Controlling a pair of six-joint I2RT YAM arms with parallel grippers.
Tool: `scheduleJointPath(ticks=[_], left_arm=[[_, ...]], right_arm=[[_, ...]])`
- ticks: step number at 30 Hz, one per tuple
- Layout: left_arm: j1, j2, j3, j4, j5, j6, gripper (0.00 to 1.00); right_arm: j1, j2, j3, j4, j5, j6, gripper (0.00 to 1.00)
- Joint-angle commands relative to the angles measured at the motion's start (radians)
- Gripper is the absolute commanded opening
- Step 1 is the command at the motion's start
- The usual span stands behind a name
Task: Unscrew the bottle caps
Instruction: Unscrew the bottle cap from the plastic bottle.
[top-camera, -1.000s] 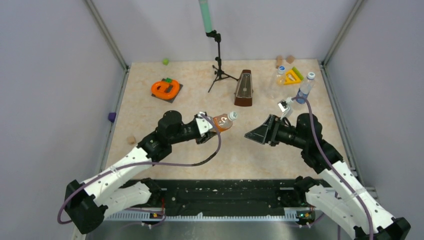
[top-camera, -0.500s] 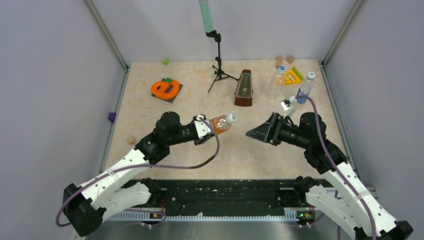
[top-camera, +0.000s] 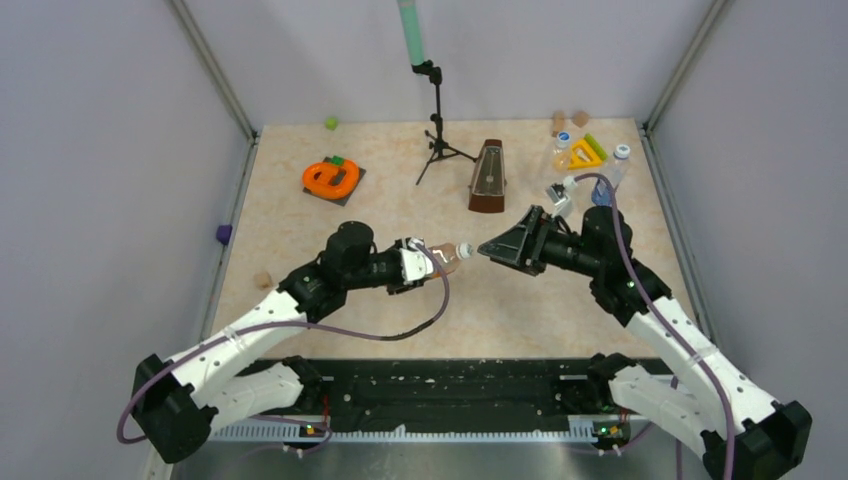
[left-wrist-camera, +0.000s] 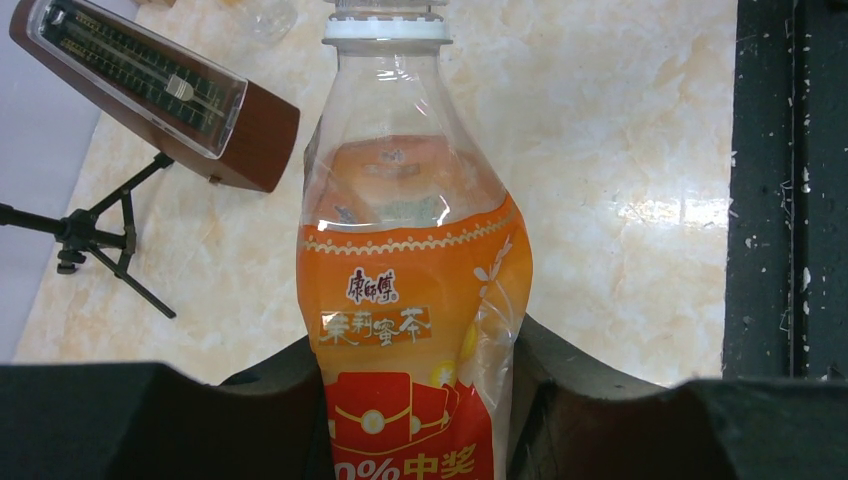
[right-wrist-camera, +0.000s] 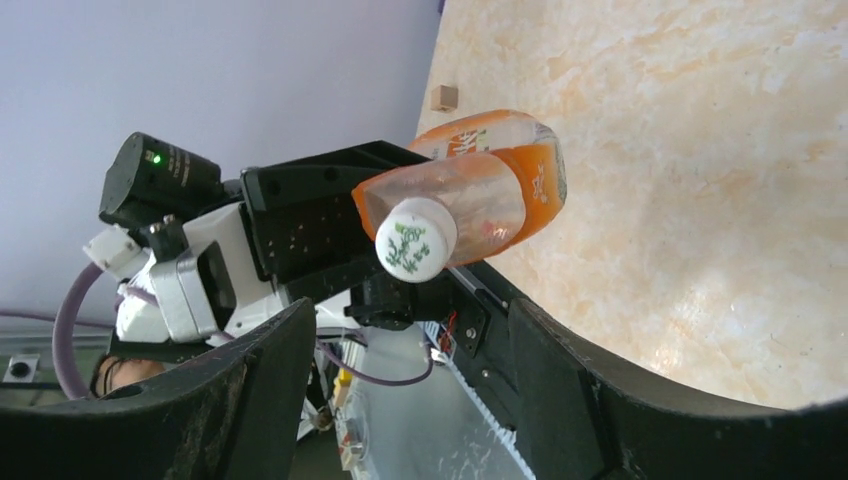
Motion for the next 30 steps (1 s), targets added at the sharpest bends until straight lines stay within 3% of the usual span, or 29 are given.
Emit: scheduleJointPath(ticks=[1, 7, 12, 16, 22, 30], left_arm=[[-0.006, 0.021, 0.077, -0.017, 0.008, 0.053, 0.00], [-0.014, 0.066, 0.129, -0.034, -0.019, 0.053, 0.00], [-0.021, 0.102, 0.164, -0.059, -0.029, 0.059, 0.00], [-0.024, 0.109, 0.162, -0.064, -0.037, 0.067, 0.00], [-0.025, 0.105, 0.160, -0.106, -0.039, 0.079, 0.00], [-0.024, 0.101, 0.155, -0.122, -0.034, 0.099, 0.00]], right_arm=[[-0.003, 0.083, 0.103, 0.012, -0.040, -0.043, 0.69], [-0.004, 0.147, 0.082, 0.147, -0.105, -0.010, 0.57], [-0.003, 0.201, 0.103, 0.127, -0.115, -0.044, 0.57], [-0.006, 0.198, 0.093, 0.107, -0.090, -0.075, 0.50], [-0.031, 0.180, 0.075, 0.109, -0.063, -0.088, 0.59], [-0.035, 0.206, 0.053, 0.169, -0.103, -0.067, 0.55]])
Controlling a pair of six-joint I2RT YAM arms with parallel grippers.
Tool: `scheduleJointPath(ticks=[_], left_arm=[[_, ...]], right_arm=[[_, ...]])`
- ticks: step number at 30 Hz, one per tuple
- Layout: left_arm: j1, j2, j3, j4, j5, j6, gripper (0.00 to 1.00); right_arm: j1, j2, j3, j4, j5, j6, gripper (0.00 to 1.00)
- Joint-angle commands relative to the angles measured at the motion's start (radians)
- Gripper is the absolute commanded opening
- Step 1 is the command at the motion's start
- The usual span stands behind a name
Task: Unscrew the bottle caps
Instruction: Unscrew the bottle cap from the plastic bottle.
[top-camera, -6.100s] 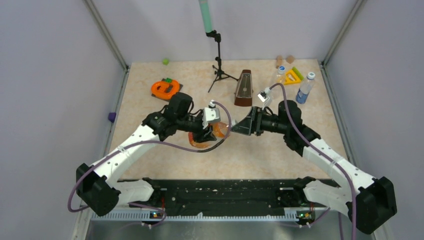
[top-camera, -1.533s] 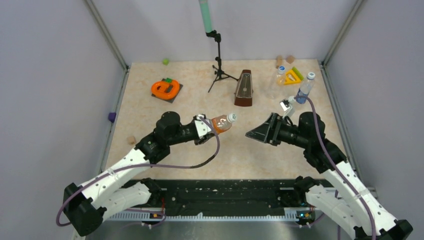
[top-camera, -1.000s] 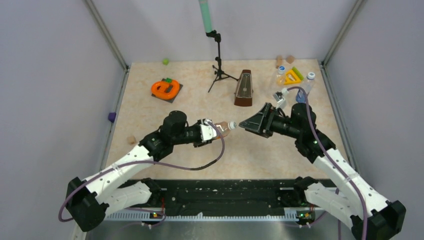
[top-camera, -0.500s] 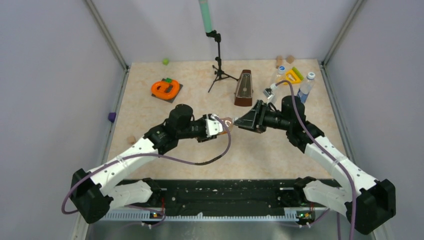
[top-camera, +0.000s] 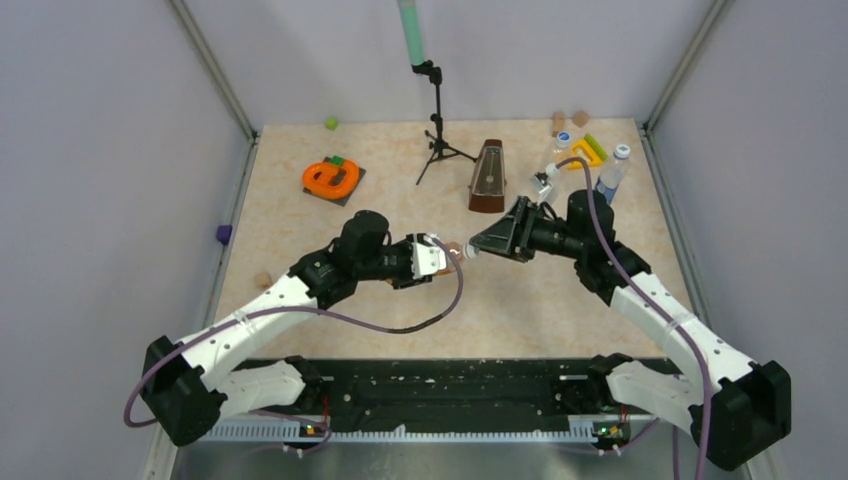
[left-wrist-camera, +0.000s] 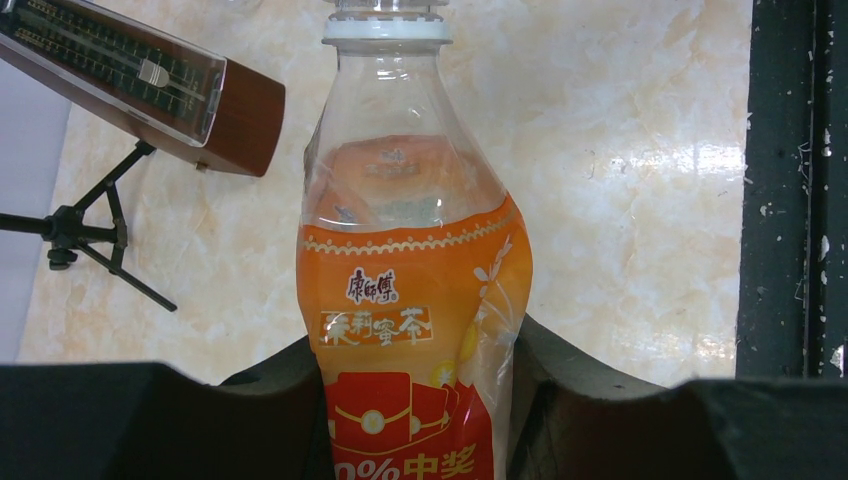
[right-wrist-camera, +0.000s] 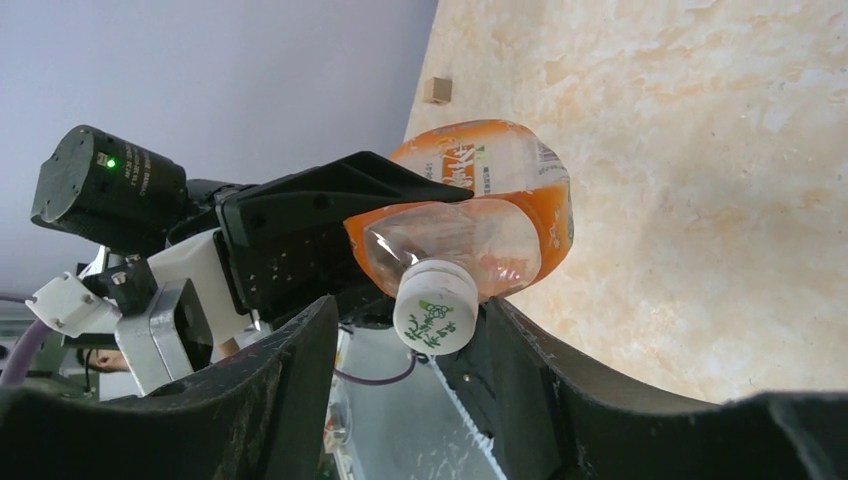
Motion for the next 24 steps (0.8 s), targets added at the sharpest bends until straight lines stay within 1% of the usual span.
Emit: scheduleJointPath(ticks=[1, 8, 13, 14, 15, 16, 17, 20, 23, 24], left_arm=[[-0.004, -0.007, 0.034, 0.009, 0.006, 0.028, 0.00], [-0.004, -0.005, 0.033, 0.014, -0.003, 0.028, 0.00], [-0.004, 0.004, 0.029, 0.009, -0.010, 0.036, 0.00], [-0.005, 0.007, 0.031, 0.008, -0.009, 0.038, 0.00], [-0.004, 0.010, 0.032, 0.006, -0.007, 0.037, 0.00], [-0.004, 0.012, 0.034, 0.006, -0.005, 0.037, 0.00], [-0.004, 0.012, 0.036, 0.006, -0.001, 0.037, 0.00], [-0.004, 0.012, 0.030, 0.012, 0.007, 0.027, 0.00], [-0.004, 0.009, 0.029, 0.018, -0.006, -0.007, 0.00], [-0.004, 0.009, 0.027, 0.024, -0.012, -0.012, 0.00]], right_arm=[[-0.007, 0.001, -0.005, 0.090, -0.023, 0.007, 0.54], [-0.007, 0.008, -0.060, 0.118, -0.026, 0.024, 0.54], [-0.007, 0.034, -0.068, 0.136, -0.030, 0.025, 0.52], [-0.007, 0.040, -0.069, 0.143, -0.034, 0.026, 0.49], [-0.007, 0.046, -0.072, 0.154, -0.039, 0.028, 0.42], [-0.007, 0.051, -0.074, 0.161, -0.043, 0.032, 0.40], [-0.007, 0.055, -0.075, 0.165, -0.045, 0.031, 0.39], [-0.007, 0.061, -0.075, 0.169, -0.057, 0.020, 0.33], [-0.007, 0.068, -0.082, 0.192, -0.084, 0.015, 0.31], [-0.007, 0.070, -0.088, 0.207, -0.096, 0.021, 0.32]])
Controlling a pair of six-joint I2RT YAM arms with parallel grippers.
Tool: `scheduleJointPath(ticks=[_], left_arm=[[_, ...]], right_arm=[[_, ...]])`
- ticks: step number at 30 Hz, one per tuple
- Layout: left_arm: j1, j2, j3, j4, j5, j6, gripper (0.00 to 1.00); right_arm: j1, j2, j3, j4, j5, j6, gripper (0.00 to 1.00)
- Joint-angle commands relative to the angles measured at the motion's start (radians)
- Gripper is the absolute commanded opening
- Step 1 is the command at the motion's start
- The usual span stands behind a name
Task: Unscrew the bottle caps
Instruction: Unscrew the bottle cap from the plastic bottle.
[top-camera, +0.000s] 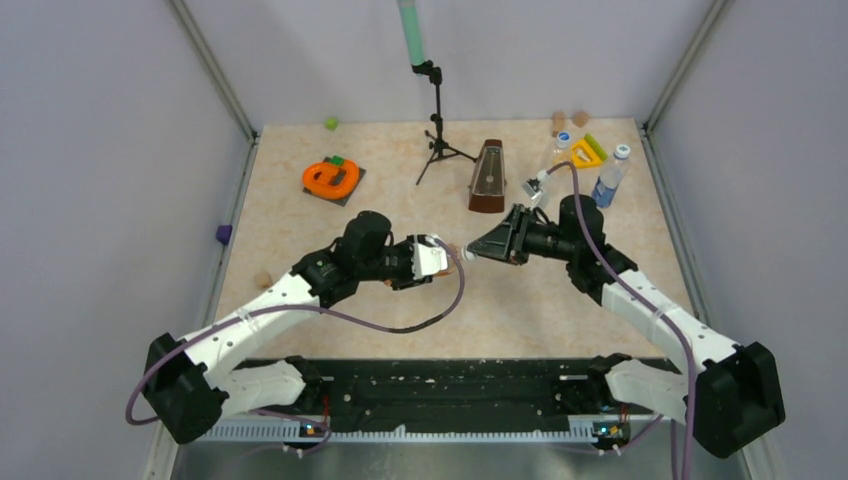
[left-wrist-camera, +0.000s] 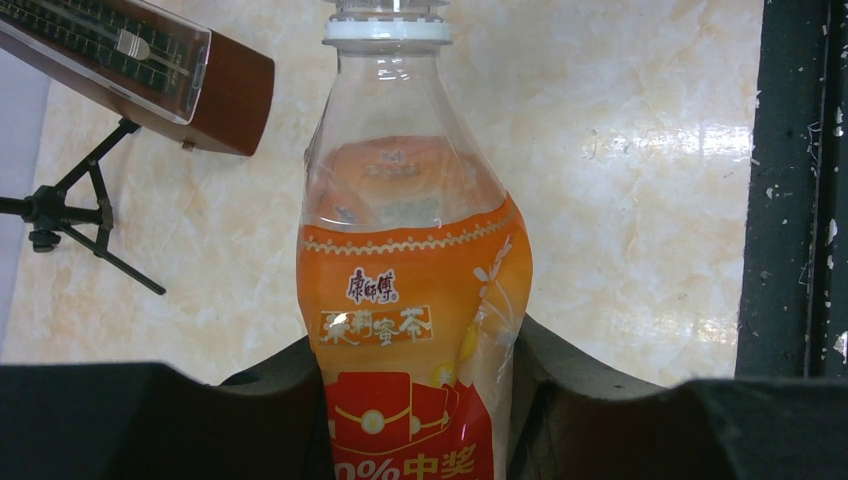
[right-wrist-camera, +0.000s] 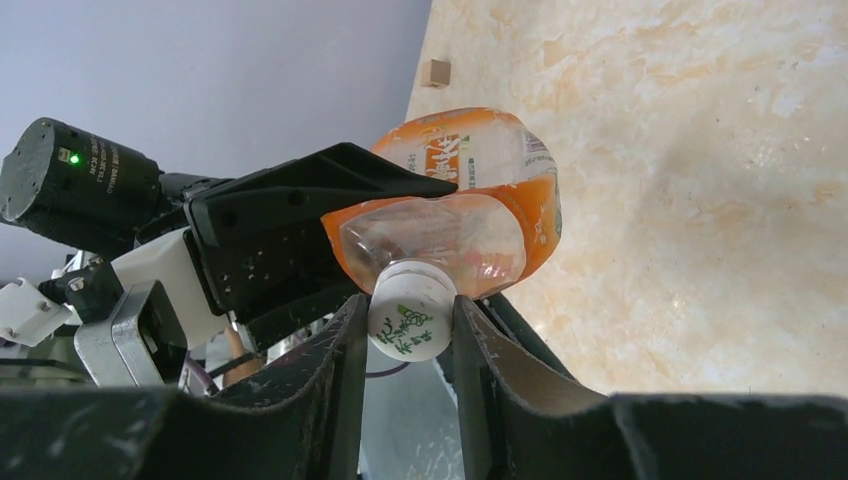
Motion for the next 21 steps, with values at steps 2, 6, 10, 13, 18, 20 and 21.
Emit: scheduleJointPath(ticks=[2, 6, 10, 13, 18, 20, 21], left_arm=[[-0.004, -0.004, 0.027, 0.057, 0.000, -0.026, 0.00], [-0.004, 0.001, 0.031, 0.042, -0.010, -0.018, 0.00], [-0.004, -0.004, 0.032, 0.021, -0.012, -0.008, 0.00], [-0.004, -0.012, 0.030, 0.016, -0.006, -0.008, 0.00], [-0.002, -0.010, 0.035, 0.009, 0.049, -0.023, 0.00], [0.013, 0.001, 0.051, 0.004, 0.125, -0.044, 0.00], [0.029, 0.005, 0.060, 0.005, 0.180, -0.065, 0.00]], right_arm=[[-0.006, 0.010, -0.024, 0.098, -0.070, 0.005, 0.46], [-0.005, 0.004, -0.018, 0.093, -0.078, 0.004, 0.53], [-0.006, -0.010, -0.019, 0.077, -0.067, -0.006, 0.44], [-0.006, -0.008, -0.020, 0.084, -0.071, -0.008, 0.34], [-0.005, -0.012, -0.014, 0.088, -0.098, -0.035, 0.22], [-0.005, -0.029, -0.010, 0.077, -0.121, -0.078, 0.20], [-0.006, -0.036, -0.005, 0.053, -0.123, -0.117, 0.20]])
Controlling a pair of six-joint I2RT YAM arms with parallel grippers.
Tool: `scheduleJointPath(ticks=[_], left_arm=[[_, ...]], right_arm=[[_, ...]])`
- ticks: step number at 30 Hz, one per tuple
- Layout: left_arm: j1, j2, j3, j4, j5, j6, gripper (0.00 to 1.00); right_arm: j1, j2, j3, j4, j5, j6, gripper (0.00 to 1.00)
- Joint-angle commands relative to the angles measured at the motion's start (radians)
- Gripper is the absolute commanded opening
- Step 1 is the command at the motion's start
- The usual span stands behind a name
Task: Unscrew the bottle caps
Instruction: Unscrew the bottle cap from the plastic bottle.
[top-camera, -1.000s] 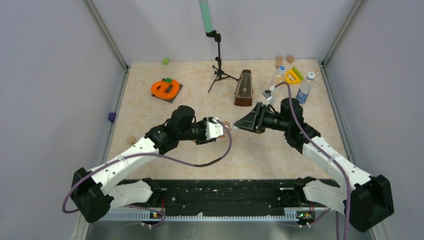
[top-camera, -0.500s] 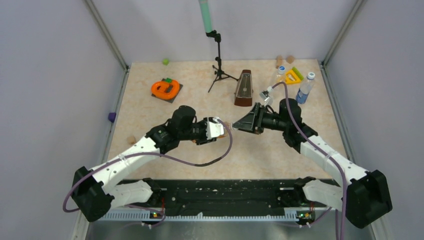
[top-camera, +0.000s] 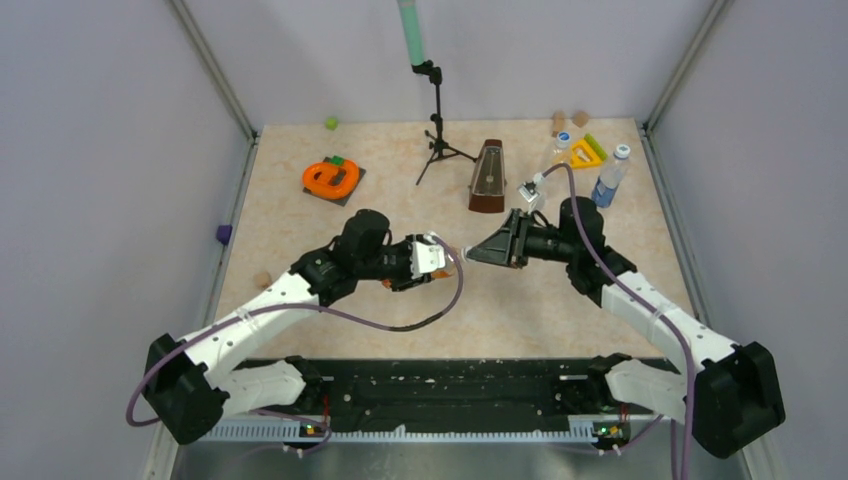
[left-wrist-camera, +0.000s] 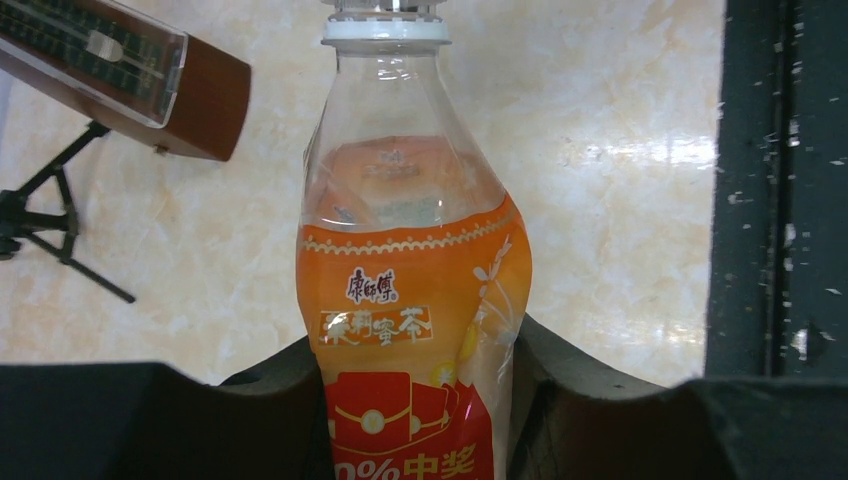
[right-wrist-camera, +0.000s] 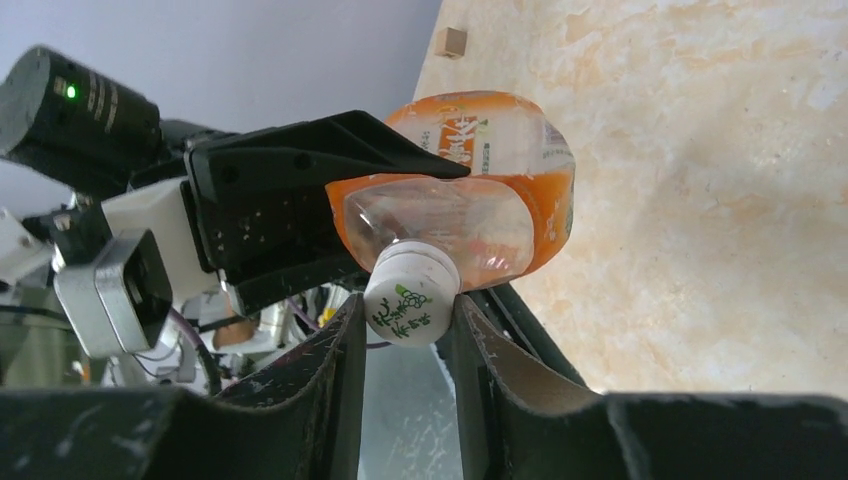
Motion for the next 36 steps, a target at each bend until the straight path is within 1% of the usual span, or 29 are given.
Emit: scheduleJointPath(ticks=[1, 3, 6, 10, 12, 14, 15, 16, 18, 20, 21, 26, 30, 31, 33, 36], left_arm=[[0.044, 0.013, 0.068, 0.016, 0.223, -0.073, 0.00], [0.085, 0.026, 0.094, 0.016, 0.333, -0.133, 0.00], [0.132, 0.051, 0.125, -0.001, 0.471, -0.179, 0.00], [0.165, 0.115, 0.191, -0.100, 0.577, -0.192, 0.00], [0.172, 0.149, 0.233, -0.169, 0.620, -0.186, 0.00], [0.181, 0.177, 0.266, -0.231, 0.662, -0.151, 0.00], [0.182, 0.188, 0.276, -0.250, 0.671, -0.139, 0.00], [0.183, 0.196, 0.286, -0.263, 0.651, -0.140, 0.00], [0.183, 0.196, 0.279, -0.263, 0.605, -0.137, 0.00], [0.182, 0.181, 0.253, -0.232, 0.536, -0.147, 0.00], [0.182, 0.166, 0.240, -0.217, 0.511, -0.146, 0.00], [0.180, 0.131, 0.196, -0.174, 0.396, -0.139, 0.00], [0.158, 0.120, 0.192, -0.168, 0.231, -0.121, 0.00], [0.140, 0.113, 0.182, -0.160, 0.161, -0.108, 0.00], [0.106, 0.091, 0.147, -0.117, 0.066, -0.078, 0.00], [0.074, 0.023, 0.064, 0.000, 0.002, -0.043, 0.00]], right_arm=[[-0.001, -0.050, 0.028, -0.025, -0.043, -0.146, 0.20], [-0.001, -0.060, 0.049, -0.085, -0.033, -0.243, 0.20], [-0.001, -0.067, 0.063, -0.112, -0.067, -0.346, 0.19], [-0.001, -0.066, 0.095, -0.181, -0.066, -0.457, 0.18], [0.002, -0.063, 0.103, -0.199, -0.091, -0.498, 0.18], [0.001, -0.065, 0.106, -0.219, -0.097, -0.539, 0.20], [0.001, -0.066, 0.106, -0.226, -0.092, -0.551, 0.24], [0.001, -0.067, 0.107, -0.232, -0.087, -0.552, 0.32], [0.001, -0.067, 0.110, -0.229, -0.077, -0.534, 0.51], [0.001, -0.074, 0.111, -0.233, -0.043, -0.489, 0.62], [0.001, -0.080, 0.108, -0.229, -0.023, -0.471, 0.64], [0.001, -0.130, 0.061, -0.151, -0.040, -0.381, 0.68], [0.001, -0.171, 0.022, -0.062, -0.067, -0.301, 0.70], [0.001, -0.177, 0.016, -0.048, -0.054, -0.267, 0.70], [0.001, -0.182, 0.016, -0.041, -0.002, -0.196, 0.70], [0.001, -0.191, 0.007, 0.000, 0.073, -0.045, 0.69]])
